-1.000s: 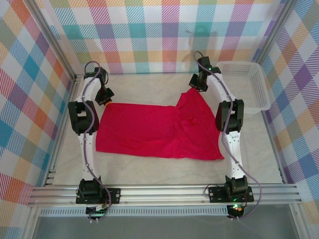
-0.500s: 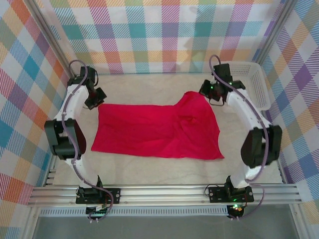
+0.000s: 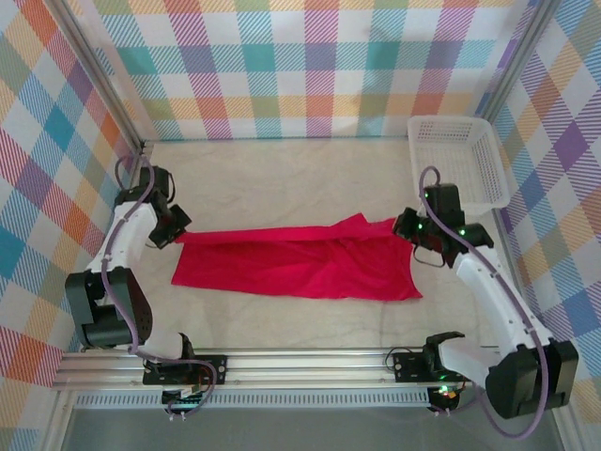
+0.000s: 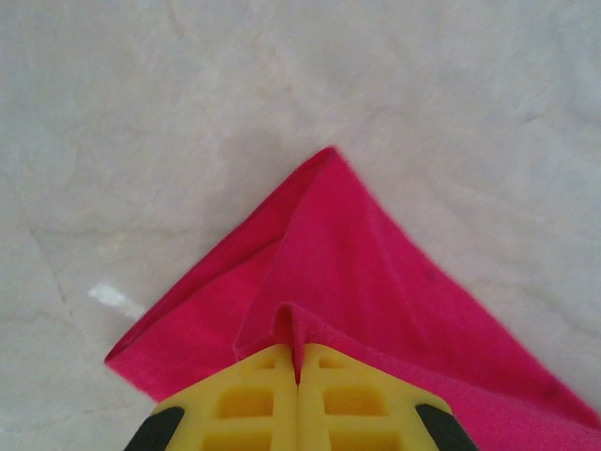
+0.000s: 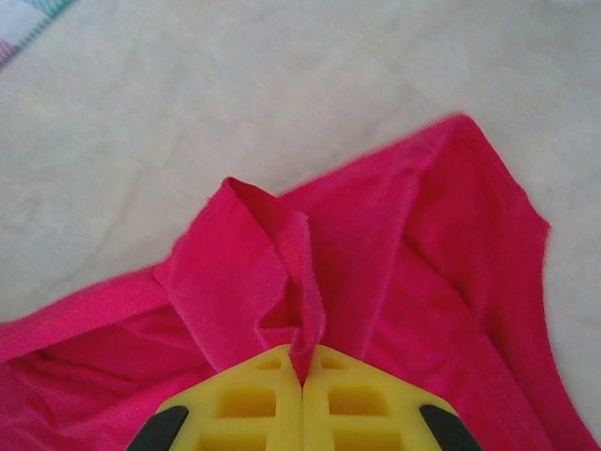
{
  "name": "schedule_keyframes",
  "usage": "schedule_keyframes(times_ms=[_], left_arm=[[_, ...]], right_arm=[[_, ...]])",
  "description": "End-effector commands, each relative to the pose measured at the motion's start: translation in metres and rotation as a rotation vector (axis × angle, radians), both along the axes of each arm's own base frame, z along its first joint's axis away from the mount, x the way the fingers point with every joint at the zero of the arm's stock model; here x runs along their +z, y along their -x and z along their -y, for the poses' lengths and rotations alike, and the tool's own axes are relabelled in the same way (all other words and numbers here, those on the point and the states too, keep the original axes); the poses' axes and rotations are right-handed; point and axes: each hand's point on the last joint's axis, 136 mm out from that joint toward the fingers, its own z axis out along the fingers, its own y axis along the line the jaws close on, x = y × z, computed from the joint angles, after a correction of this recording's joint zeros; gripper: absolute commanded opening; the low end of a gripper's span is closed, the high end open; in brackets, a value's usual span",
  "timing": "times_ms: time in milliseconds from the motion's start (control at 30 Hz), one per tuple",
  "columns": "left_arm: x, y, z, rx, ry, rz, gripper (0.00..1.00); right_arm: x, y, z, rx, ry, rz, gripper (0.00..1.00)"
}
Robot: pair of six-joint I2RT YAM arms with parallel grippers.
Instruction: Fold the inside-out t-shirt
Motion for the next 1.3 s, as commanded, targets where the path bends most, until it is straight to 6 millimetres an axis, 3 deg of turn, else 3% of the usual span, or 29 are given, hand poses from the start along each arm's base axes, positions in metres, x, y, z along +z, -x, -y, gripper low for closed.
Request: schedule_keyframes(times_ms=[0,167,267,367,433,533,633,733,800,967,1133,1200,1267], left_arm=[[-0.014,0.016,-0.007,0.052,-0.019,-0.016,0.0],[-0.043,0.038,-0.004,0.089,-0.002,-0.066,0.0],[-0.058,0.046,-0.005,0.111,-0.011,-0.083,0.06],[-0.062,0.044,-0.009,0.117,-0.028,-0.095,0.25],[-0.057,0.04,-0.012,0.115,-0.045,-0.093,0.29],[-0.029,0.025,-0.014,0.118,-0.09,-0.001,0.32],[0.002,0.0,0.006,0.064,-0.08,0.153,0.37],[0.004,-0.02,0.043,-0.018,0.032,0.218,0.38],[-0.009,-0.023,0.058,-0.046,0.069,0.179,0.38],[-0.033,-0.019,0.061,-0.09,0.068,0.061,0.37],[-0.041,-0.013,0.054,-0.107,0.045,0.005,0.37],[-0.046,-0.01,0.049,-0.092,0.065,-0.018,0.37],[-0.05,-0.009,0.045,-0.076,0.094,-0.028,0.36]], right_arm=[[-0.02,0.022,0.004,-0.05,-0.025,-0.046,0.0],[-0.068,0.046,0.002,-0.092,-0.088,-0.147,0.07],[-0.092,0.057,0.001,-0.118,-0.115,-0.214,0.25],[-0.096,0.061,0.009,-0.144,-0.075,-0.233,0.34],[-0.086,0.059,0.015,-0.152,-0.036,-0.214,0.41],[-0.062,0.044,0.008,-0.099,-0.015,-0.141,0.46],[-0.05,0.019,-0.019,-0.003,-0.043,-0.085,0.51],[-0.059,-0.009,-0.047,0.077,-0.053,-0.095,0.58],[-0.071,-0.027,-0.06,0.106,-0.029,-0.134,0.59],[-0.098,-0.057,-0.078,0.136,0.01,-0.206,0.61],[-0.109,-0.066,-0.092,0.147,-0.006,-0.234,0.59],[-0.111,-0.066,-0.095,0.149,-0.01,-0.245,0.46],[-0.11,-0.062,-0.097,0.149,0.001,-0.259,0.25]])
